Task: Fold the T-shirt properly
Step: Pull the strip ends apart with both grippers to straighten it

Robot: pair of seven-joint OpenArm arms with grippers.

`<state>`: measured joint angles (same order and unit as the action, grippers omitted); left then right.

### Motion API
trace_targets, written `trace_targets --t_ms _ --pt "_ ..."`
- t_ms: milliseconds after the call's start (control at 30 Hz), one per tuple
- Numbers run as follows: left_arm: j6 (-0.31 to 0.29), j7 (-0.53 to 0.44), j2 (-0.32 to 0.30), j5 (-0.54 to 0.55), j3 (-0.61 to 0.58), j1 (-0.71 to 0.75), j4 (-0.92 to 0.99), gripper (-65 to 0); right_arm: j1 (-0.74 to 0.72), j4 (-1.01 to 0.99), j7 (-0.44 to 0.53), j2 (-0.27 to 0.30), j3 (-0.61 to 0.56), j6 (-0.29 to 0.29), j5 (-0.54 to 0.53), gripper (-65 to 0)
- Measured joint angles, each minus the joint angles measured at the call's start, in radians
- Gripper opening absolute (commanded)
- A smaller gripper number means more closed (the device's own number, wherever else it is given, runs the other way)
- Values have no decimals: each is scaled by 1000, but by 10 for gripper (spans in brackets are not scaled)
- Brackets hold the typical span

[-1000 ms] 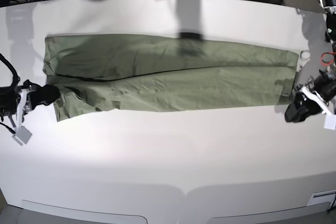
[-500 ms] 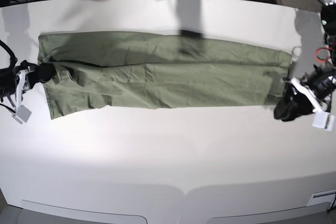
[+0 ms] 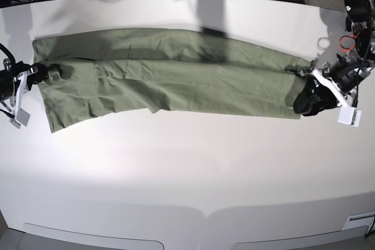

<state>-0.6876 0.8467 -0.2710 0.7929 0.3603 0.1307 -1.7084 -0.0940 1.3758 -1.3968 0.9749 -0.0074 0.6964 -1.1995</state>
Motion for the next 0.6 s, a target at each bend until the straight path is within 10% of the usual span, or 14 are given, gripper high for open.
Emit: trace_targets --t_ms 600 --pt "3 -224 97 -188 0 60 134 -495 0 -10 89 -135 0 -2 110 -650"
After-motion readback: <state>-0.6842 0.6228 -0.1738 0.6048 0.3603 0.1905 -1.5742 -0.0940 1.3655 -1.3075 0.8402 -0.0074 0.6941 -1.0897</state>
